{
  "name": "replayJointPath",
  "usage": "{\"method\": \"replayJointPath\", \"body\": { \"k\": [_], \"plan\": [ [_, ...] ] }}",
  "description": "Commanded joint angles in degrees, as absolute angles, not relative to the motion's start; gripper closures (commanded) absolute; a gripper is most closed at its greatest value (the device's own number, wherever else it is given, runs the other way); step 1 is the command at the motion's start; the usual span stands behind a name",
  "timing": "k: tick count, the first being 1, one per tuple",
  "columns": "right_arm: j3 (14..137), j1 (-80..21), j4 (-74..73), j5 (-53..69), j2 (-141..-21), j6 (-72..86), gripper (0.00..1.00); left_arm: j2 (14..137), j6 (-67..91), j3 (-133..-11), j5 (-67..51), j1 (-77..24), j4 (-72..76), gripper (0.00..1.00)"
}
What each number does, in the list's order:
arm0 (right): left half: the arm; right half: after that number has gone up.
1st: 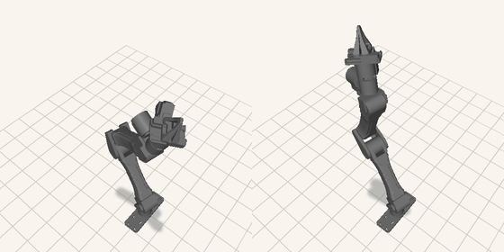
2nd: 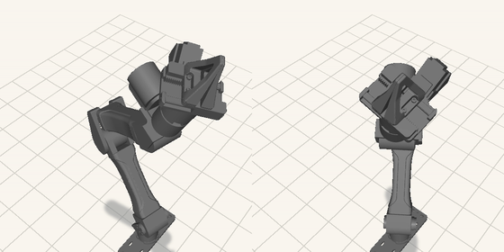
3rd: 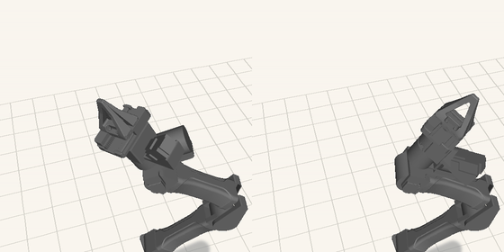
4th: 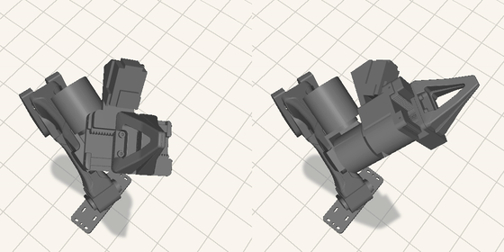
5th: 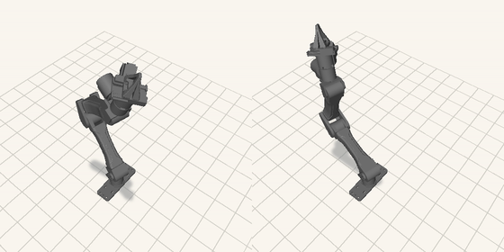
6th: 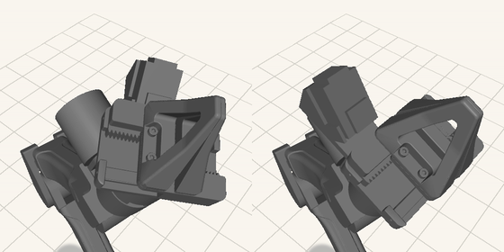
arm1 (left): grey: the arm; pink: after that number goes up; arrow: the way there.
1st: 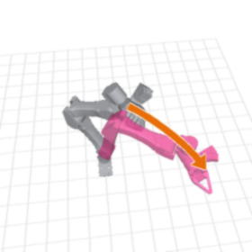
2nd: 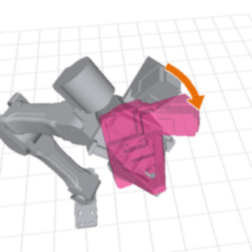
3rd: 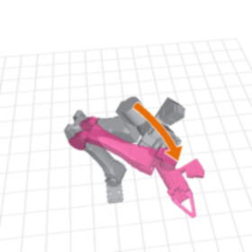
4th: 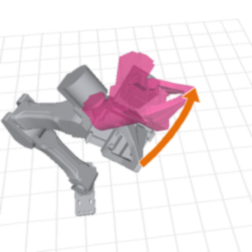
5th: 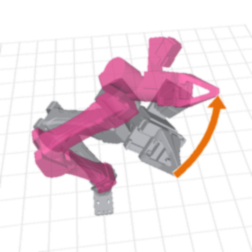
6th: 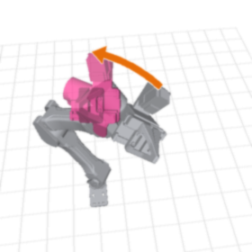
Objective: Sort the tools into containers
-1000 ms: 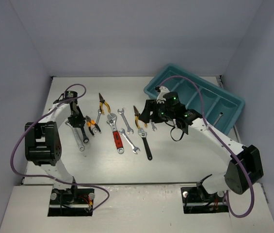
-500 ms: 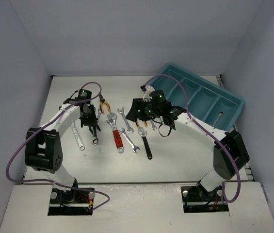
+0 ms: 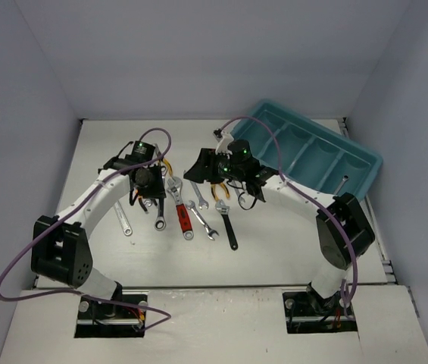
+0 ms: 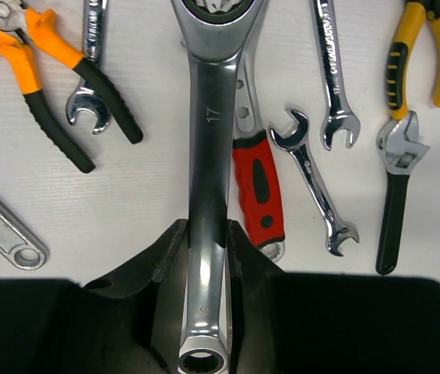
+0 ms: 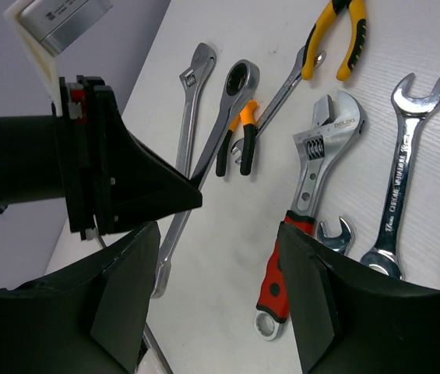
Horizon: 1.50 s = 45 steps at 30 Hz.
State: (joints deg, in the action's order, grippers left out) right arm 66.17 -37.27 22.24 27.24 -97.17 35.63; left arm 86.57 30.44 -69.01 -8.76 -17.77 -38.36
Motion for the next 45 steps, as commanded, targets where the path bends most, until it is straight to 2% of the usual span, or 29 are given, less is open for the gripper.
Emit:
{"method": "replayJointPath", "body": {
  "k": [1, 21, 30, 32, 35, 39, 41, 45],
  "plan": [
    [70.4, -38.2, 30.9, 29.5, -98.8, 38.6, 0.41, 82.3, 32.3, -72.9, -10.3, -19.1, -37.8, 1.00],
    [76.4, -41.1, 38.8, 32.9, -110.4, 43.6, 0.43, 79.1, 34.1, -73.8, -9.8, -23.2, -37.6, 1.00],
    [75.9, -42.4, 41.6, 34.6, -113.2, 45.6, 0.52, 78.7, 34.2, -74.6, -8.7, -24.0, -37.5, 1.00],
    [75.8, -42.8, 42.5, 34.9, -113.7, 46.2, 0.56, 78.5, 33.9, -74.8, -8.2, -24.4, -37.5, 1.00],
    [75.6, -43.0, 43.3, 35.2, -114.0, 46.6, 0.67, 78.5, 33.8, -74.8, -7.8, -24.6, -37.6, 1.00],
    [75.4, -42.9, 43.6, 34.9, -113.3, 46.0, 0.91, 78.3, 33.7, -74.4, -7.6, -24.6, -37.6, 1.00],
    [75.4, -42.8, 43.6, 35.4, -112.8, 45.7, 1.00, 78.0, 33.6, -74.0, -6.9, -24.7, -37.6, 1.00],
    [74.4, -42.2, 43.5, 35.0, -111.1, 44.8, 1.00, 76.9, 33.2, -73.3, -5.5, -24.7, -37.7, 1.00]
  ]
}}
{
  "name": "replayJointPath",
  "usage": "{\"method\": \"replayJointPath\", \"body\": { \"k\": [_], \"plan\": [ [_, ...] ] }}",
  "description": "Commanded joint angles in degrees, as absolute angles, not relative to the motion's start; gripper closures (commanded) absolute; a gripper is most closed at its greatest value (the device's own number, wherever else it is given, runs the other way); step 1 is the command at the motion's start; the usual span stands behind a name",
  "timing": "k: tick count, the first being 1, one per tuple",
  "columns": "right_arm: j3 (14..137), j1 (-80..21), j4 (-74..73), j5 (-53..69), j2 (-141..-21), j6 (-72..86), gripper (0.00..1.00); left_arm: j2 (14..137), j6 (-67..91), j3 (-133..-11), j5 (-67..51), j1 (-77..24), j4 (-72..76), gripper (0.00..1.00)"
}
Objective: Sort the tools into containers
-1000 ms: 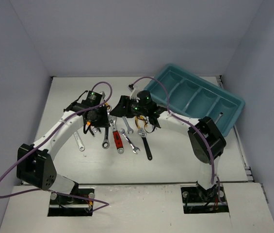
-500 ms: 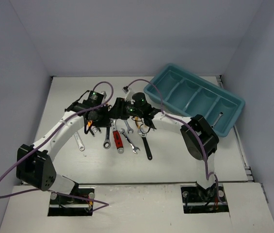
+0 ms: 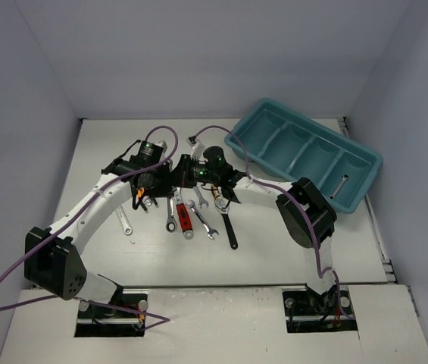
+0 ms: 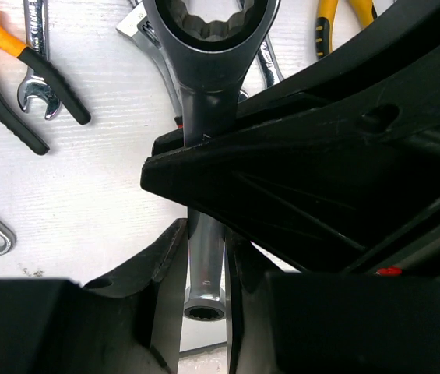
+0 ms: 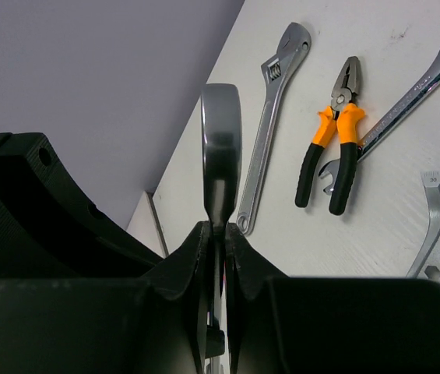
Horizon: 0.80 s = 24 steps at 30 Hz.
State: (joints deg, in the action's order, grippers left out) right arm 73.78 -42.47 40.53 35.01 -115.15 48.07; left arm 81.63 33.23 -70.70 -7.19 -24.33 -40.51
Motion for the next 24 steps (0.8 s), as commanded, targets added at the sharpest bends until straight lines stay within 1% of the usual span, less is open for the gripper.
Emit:
{"method": "replayJointPath", "body": {
  "k": [1, 2, 6, 9, 12, 15, 17, 20, 24],
  "plan": [
    [74.0, -41.9, 43.5, 34.6, -110.3, 44.8, 1.00, 76.6, 33.1, -73.3, -5.2, -24.7, -37.7, 0.98],
    [73.4, -41.8, 43.4, 34.4, -109.5, 44.6, 1.00, 76.1, 32.9, -73.1, -4.5, -24.8, -37.8, 0.94],
    [72.1, -39.6, 41.1, 33.6, -106.4, 43.1, 1.00, 74.4, 32.3, -72.9, -1.6, -24.8, -38.4, 0.58],
    [71.7, -37.8, 36.5, 31.7, -103.1, 39.7, 1.00, 73.4, 32.0, -72.9, -0.6, -24.6, -39.3, 0.41],
    [70.6, -35.0, 33.2, 30.9, -99.4, 37.6, 1.00, 72.5, 31.8, -72.9, 1.2, -24.6, -39.8, 0.28],
    [69.6, -30.1, 28.0, 29.1, -94.7, 34.7, 1.00, 71.4, 31.5, -72.7, 2.2, -24.6, -40.2, 0.19],
    [69.6, -26.3, 21.6, 26.5, -90.7, 30.6, 1.00, 70.8, 30.8, -72.7, 3.3, -24.6, -40.8, 0.15],
    [69.2, -19.8, 12.6, 24.1, -86.7, 26.2, 1.00, 69.9, 29.5, -71.7, 5.5, -24.5, -42.1, 0.14],
    [70.1, -3.2, 3.2, 22.0, -82.5, 21.3, 1.00, 69.0, 28.5, -70.2, 6.7, -24.5, -43.6, 0.13]
  ]
}}
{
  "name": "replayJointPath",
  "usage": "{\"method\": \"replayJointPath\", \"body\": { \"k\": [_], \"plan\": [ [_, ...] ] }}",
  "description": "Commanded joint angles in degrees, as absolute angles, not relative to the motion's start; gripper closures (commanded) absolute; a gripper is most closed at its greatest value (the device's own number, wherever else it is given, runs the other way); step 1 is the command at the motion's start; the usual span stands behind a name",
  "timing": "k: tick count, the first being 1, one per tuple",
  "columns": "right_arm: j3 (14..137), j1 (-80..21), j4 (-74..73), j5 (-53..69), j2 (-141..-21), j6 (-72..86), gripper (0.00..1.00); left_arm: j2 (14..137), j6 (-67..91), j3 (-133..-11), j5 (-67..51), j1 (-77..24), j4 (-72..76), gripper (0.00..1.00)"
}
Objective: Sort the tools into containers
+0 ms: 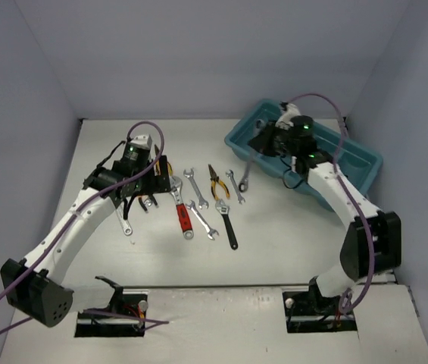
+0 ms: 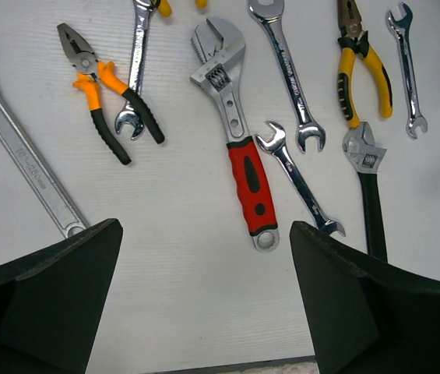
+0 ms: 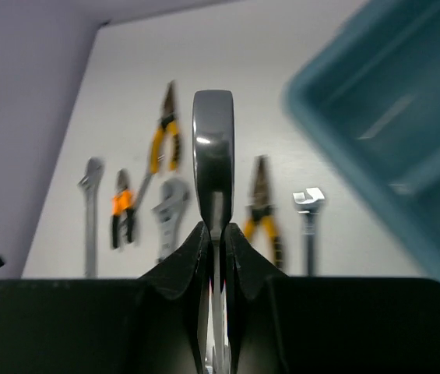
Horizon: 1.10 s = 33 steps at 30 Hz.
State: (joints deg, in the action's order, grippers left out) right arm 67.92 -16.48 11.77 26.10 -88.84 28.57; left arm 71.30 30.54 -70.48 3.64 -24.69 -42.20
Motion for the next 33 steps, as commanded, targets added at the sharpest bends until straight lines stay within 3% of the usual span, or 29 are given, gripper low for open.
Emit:
{"method": "replayJointPath", "body": {
  "k": [1, 6, 11, 22, 25, 27, 30, 33],
  "plan": [
    [71.2, 0.2, -0.6, 21.4, -82.6, 19.6, 1.00, 68.5, 28.3, -69.8, 6.8, -24.5, -43.7, 0.13],
    [79.3, 16.0, -9.2, 19.2, -86.6, 16.3, 1.00, 67.4, 27.6, -68.0, 7.1, -24.4, -44.5, 0.12],
    [85.4, 25.1, -12.0, 15.6, -92.4, 15.2, 1.00, 66.4, 26.2, -68.3, 7.6, -24.4, -46.0, 0.11],
    [87.2, 27.4, -13.1, 10.2, -104.3, 12.0, 0.99, 62.6, 23.2, -64.9, 10.2, -24.5, -45.7, 0.05],
    [87.3, 27.0, -13.2, 9.9, -105.9, 11.6, 0.87, 61.5, 22.2, -64.3, 11.4, -24.4, -45.9, 0.03],
    [87.4, 26.6, -13.2, 8.7, -106.3, 11.5, 0.69, 60.5, 21.9, -64.0, 12.1, -24.3, -45.9, 0.03],
    [87.6, 26.1, -13.4, 7.5, -106.3, 11.2, 0.54, 60.3, 22.5, -63.5, 12.3, -24.3, -45.9, 0.03],
    [87.6, 24.4, -13.7, 5.4, -104.4, 10.1, 0.49, 60.7, 23.5, -63.4, 11.8, -24.3, -45.9, 0.02]
  ]
}}
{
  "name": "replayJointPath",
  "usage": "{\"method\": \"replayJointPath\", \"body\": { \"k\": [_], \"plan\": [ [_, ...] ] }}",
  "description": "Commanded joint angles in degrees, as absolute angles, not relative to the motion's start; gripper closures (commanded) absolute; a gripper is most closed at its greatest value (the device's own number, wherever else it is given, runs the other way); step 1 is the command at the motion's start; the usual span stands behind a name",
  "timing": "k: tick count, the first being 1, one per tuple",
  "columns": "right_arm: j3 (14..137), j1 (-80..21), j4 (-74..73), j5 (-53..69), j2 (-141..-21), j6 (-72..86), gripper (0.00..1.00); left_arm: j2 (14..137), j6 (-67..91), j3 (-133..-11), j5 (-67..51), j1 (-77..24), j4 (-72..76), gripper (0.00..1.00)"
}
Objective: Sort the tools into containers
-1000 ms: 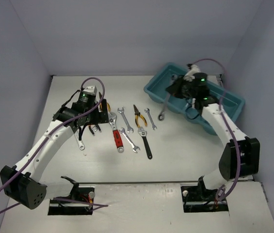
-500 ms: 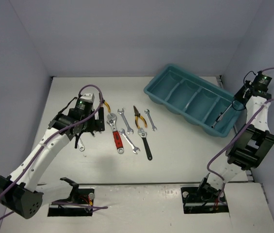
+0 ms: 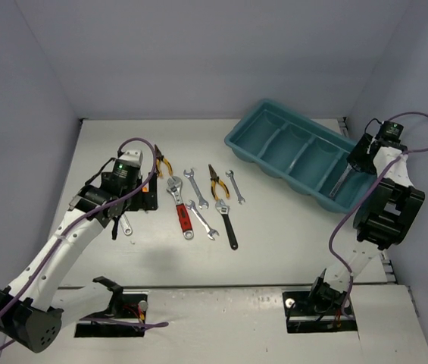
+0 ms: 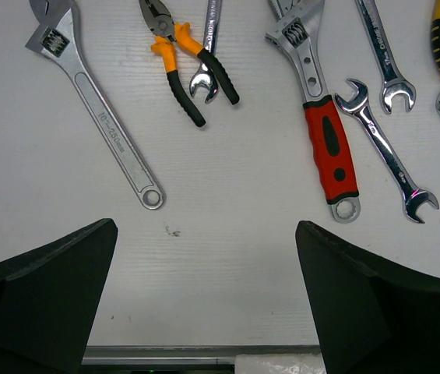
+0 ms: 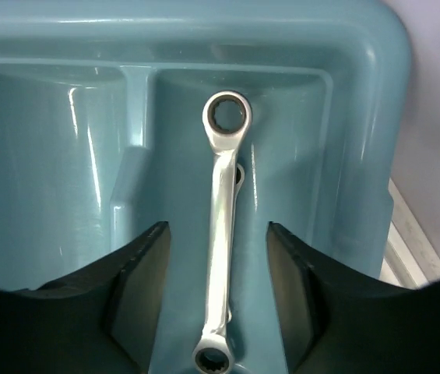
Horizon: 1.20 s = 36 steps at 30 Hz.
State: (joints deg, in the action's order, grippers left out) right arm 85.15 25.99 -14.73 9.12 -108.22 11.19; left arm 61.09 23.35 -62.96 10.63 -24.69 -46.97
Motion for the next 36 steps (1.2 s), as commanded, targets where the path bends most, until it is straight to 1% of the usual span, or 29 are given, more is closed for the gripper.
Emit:
{"method": "replayJointPath", "body": {
  "k": [1, 3, 8, 11, 15, 18, 24, 32, 36],
  "plan": [
    [87.6, 23.2, -14.0, 4.1, -103.4, 9.2, 0.47, 60.8, 24.0, -63.4, 11.8, -24.3, -45.9, 0.02],
    [87.8, 18.2, -14.7, 1.9, -100.8, 7.4, 0.45, 60.9, 24.9, -63.3, 11.8, -24.3, -45.9, 0.03],
    [85.5, 6.0, -14.9, 1.3, -92.5, 5.0, 0.44, 61.6, 27.9, -63.6, 12.0, -24.3, -45.8, 0.03],
    [83.4, -5.3, -14.8, 0.3, -89.8, 3.8, 0.44, 62.0, 28.8, -64.2, 11.9, -24.3, -45.7, 0.03],
    [81.1, -16.6, -14.8, 0.4, -89.5, 3.5, 0.44, 62.6, 29.6, -64.9, 11.6, -24.2, -45.9, 0.03],
    [80.4, -23.6, -14.8, 0.3, -92.3, 2.8, 0.45, 62.9, 30.1, -65.0, 10.5, -23.9, -45.9, 0.03],
    [81.8, -28.6, -15.1, 1.4, -100.6, 3.2, 0.47, 61.9, 30.7, -65.2, 9.3, -23.6, -46.6, 0.03],
    [85.3, -29.2, -15.3, 0.6, -111.4, 3.3, 0.54, 59.6, 29.4, -65.0, 8.9, -23.6, -48.6, 0.03],
    [87.1, -29.3, -15.3, 1.1, -114.8, 2.8, 0.57, 58.9, 29.5, -64.1, 8.7, -23.6, -49.2, 0.03]
  ]
}}
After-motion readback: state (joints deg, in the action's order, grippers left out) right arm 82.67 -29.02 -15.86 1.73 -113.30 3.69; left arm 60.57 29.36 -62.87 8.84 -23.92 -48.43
